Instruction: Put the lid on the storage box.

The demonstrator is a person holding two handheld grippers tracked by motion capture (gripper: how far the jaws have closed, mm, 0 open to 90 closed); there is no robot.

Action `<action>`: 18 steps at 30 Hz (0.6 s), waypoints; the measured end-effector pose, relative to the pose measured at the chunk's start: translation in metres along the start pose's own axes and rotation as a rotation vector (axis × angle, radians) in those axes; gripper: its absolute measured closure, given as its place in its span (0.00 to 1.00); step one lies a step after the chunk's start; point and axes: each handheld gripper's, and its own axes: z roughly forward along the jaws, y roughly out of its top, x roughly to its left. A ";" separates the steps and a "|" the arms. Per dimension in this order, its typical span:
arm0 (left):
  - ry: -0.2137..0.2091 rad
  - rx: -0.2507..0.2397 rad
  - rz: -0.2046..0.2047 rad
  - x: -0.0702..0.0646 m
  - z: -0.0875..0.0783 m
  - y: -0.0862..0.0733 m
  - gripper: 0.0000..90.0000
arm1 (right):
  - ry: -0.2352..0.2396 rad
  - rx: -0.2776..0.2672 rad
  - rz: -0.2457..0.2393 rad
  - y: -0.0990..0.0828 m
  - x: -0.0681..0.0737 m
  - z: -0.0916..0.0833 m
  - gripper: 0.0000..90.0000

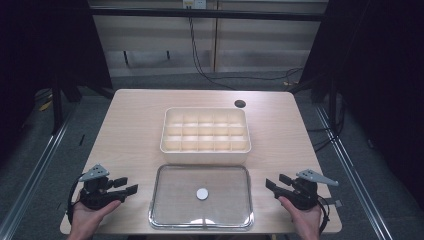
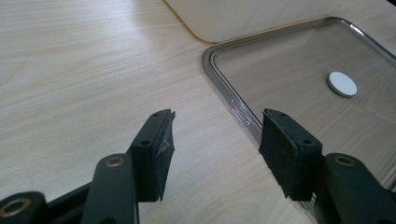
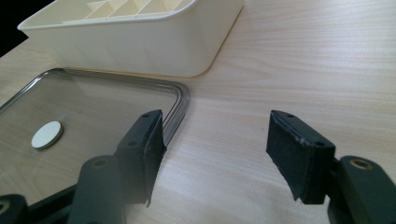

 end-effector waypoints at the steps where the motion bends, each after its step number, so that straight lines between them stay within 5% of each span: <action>1: 0.004 0.001 0.000 -0.001 0.000 0.000 0.50 | 0.000 0.004 0.004 0.000 0.001 0.000 0.40; 8: -0.010 0.001 0.001 -0.005 -0.003 0.001 0.51 | 0.021 0.045 -0.010 0.002 0.007 -0.002 0.43; 18: -0.047 0.027 0.075 -0.024 0.007 0.028 0.48 | 0.107 0.077 -0.062 0.028 0.028 0.004 0.49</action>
